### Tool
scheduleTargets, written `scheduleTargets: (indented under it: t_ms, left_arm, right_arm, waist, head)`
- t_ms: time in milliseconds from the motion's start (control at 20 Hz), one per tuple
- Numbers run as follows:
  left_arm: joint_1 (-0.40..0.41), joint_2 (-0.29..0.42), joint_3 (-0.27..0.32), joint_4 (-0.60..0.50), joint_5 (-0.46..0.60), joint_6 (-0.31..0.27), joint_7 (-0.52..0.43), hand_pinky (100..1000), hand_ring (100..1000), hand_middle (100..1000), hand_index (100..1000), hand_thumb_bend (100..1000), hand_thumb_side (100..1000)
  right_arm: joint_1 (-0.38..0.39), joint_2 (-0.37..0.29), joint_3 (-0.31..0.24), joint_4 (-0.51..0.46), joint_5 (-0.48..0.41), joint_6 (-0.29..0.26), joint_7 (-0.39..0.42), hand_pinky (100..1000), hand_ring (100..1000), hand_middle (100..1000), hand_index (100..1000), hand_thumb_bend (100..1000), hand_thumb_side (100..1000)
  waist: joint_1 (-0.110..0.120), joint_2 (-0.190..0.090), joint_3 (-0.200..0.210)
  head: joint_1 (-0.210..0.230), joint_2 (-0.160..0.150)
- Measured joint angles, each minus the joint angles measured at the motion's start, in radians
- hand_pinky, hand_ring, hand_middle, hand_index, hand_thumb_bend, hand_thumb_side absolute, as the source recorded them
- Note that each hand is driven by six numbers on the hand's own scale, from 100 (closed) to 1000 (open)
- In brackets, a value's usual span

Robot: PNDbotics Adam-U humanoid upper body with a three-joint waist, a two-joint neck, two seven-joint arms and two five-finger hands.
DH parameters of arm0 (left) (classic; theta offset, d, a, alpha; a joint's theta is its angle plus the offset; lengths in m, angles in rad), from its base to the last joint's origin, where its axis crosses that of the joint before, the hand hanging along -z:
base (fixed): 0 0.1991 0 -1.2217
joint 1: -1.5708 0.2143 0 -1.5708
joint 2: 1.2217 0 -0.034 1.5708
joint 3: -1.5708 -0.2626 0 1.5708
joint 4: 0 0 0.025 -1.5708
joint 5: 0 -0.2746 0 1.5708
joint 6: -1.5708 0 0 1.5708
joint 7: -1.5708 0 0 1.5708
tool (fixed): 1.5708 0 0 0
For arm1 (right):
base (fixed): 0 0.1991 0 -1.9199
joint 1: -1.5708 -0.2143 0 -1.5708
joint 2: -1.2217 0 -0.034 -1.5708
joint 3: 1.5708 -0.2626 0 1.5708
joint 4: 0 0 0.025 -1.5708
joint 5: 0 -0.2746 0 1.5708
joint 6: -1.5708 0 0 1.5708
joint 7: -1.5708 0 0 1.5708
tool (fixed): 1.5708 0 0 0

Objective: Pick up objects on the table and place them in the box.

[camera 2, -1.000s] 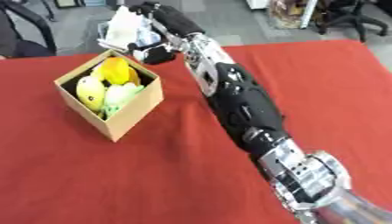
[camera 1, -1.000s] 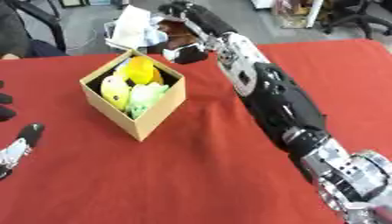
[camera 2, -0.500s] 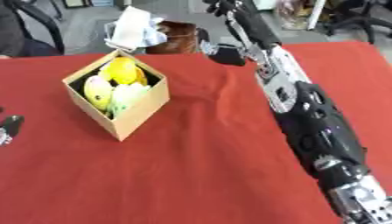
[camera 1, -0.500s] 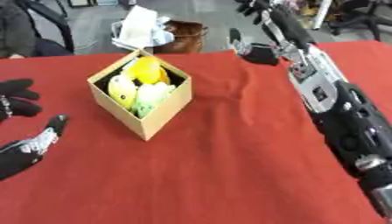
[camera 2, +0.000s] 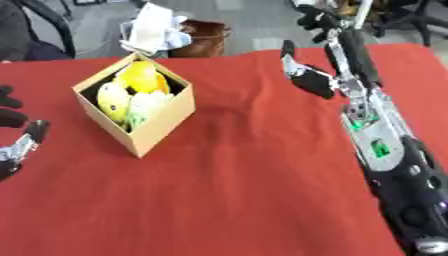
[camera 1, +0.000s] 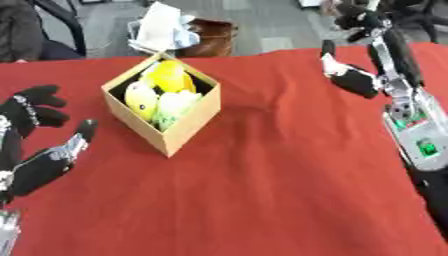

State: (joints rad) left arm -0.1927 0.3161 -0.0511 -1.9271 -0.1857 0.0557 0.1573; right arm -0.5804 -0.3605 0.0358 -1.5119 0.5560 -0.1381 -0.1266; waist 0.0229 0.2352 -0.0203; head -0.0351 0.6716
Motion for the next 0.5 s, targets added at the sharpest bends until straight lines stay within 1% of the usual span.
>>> scheduleTargets:
  t_ms: [50, 100, 150, 200, 350, 400, 450, 500]
  left_arm:
    - [0.005, -0.005, 0.000, 0.004, 0.004, -0.003, 0.003, 627, 591, 602, 786, 520, 323]
    - [0.009, -0.012, -0.002, 0.008, 0.007, -0.006, 0.006, 627, 591, 602, 786, 544, 291]
    - [0.013, -0.018, -0.005, 0.012, 0.010, -0.009, 0.008, 627, 591, 602, 786, 522, 328]
    - [0.019, -0.024, -0.009, 0.017, 0.013, -0.012, 0.010, 628, 592, 602, 786, 524, 330]
    - [0.035, -0.037, -0.016, 0.029, 0.018, -0.023, 0.012, 628, 592, 603, 786, 524, 330]
    - [0.038, -0.038, -0.018, 0.033, 0.019, -0.026, 0.012, 629, 595, 605, 787, 525, 337]
    - [0.045, -0.042, -0.019, 0.036, 0.020, -0.029, 0.013, 629, 595, 605, 787, 525, 337]
    - [0.052, -0.048, -0.019, 0.041, 0.023, -0.033, 0.013, 630, 596, 606, 787, 525, 338]
  right_arm:
    - [0.025, 0.015, -0.009, -0.018, -0.016, 0.016, 0.003, 628, 754, 698, 876, 100, 413]
    - [0.050, 0.029, -0.017, -0.034, -0.032, 0.031, 0.005, 628, 753, 694, 866, 100, 357]
    - [0.076, 0.042, -0.025, -0.053, -0.048, 0.046, 0.006, 626, 752, 691, 864, 100, 402]
    - [0.103, 0.056, -0.031, -0.073, -0.065, 0.060, 0.005, 626, 751, 689, 862, 100, 384]
    - [0.182, 0.083, -0.036, -0.136, -0.114, 0.085, 0.004, 626, 751, 688, 861, 100, 380]
    - [0.208, 0.086, -0.036, -0.157, -0.130, 0.088, 0.005, 627, 757, 685, 851, 100, 311]
    - [0.234, 0.092, -0.036, -0.178, -0.146, 0.090, 0.006, 627, 757, 685, 851, 100, 311]
    - [0.262, 0.101, -0.036, -0.196, -0.164, 0.090, 0.007, 627, 758, 683, 849, 100, 285]
  waist:
    - [0.000, 0.000, 0.000]
    - [0.000, 0.000, 0.000]
    - [0.000, 0.000, 0.000]
    - [0.000, 0.000, 0.001]
    - [0.000, 0.000, 0.002]
    - [0.000, 0.000, 0.002]
    - [0.000, 0.000, 0.001]
    - [0.000, 0.000, 0.001]
  head:
    - [0.002, 0.005]
    - [0.003, 0.007]
    - [0.003, 0.012]
    - [0.003, 0.015]
    - [0.003, 0.023]
    - [0.003, 0.026]
    - [0.005, 0.031]
    - [0.008, 0.032]
